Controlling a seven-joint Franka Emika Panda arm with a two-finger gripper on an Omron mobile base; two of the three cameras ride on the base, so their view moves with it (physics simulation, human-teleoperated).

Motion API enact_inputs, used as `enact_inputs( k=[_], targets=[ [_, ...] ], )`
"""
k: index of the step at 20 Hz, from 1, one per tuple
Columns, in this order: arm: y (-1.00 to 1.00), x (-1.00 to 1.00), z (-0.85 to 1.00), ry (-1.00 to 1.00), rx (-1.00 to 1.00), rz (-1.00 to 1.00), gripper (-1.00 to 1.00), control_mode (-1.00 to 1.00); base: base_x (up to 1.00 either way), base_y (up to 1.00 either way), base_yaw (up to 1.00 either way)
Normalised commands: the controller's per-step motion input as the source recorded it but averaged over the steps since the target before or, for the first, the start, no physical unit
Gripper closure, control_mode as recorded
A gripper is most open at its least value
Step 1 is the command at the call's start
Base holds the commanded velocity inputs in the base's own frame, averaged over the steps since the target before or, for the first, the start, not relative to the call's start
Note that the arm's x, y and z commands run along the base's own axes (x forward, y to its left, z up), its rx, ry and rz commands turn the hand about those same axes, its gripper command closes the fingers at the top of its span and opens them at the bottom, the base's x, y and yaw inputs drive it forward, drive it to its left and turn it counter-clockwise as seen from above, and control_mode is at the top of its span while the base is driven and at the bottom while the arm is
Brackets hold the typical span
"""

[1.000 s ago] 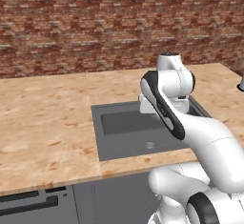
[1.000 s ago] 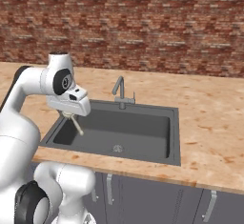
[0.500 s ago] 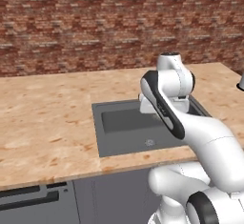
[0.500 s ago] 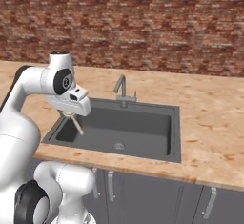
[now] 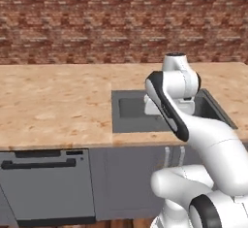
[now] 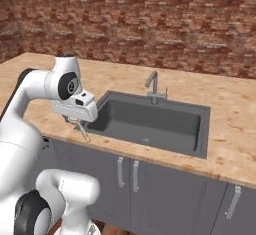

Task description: Pick up the sponge and dish brush from the sink, and place them back in the cabinet, and close the cabinet door.

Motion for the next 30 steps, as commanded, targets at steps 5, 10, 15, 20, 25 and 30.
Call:
enact_inputs(
  k=[5, 10, 15, 20, 25, 30],
  targets=[
    [0.0, 0.0, 0.0, 0.0, 0.0, 0.0, 1.0, 1.0, -0.29, -0.03, 0.79],
    [0.0, 0.0, 0.0, 0.0, 0.0, 0.0, 1.0, 1.0, -0.22, -0.01, 0.9],
    [0.0, 0.0, 0.0, 0.0, 0.0, 0.0, 1.0, 1.0, -0.16, 0.0, 0.99],
    [0.0, 0.0, 0.0, 0.0, 0.0, 0.0, 1.0, 1.0, -0.06, -0.01, 1.0],
    [0.0, 0.0, 0.0, 0.0, 0.0, 0.0, 1.0, 1.0, -0.04, 0.0, 1.0],
    [0.0, 0.0, 0.0, 0.0, 0.0, 0.0, 1.0, 1.0, -0.04, 0.0, 1.0]
  ],
)
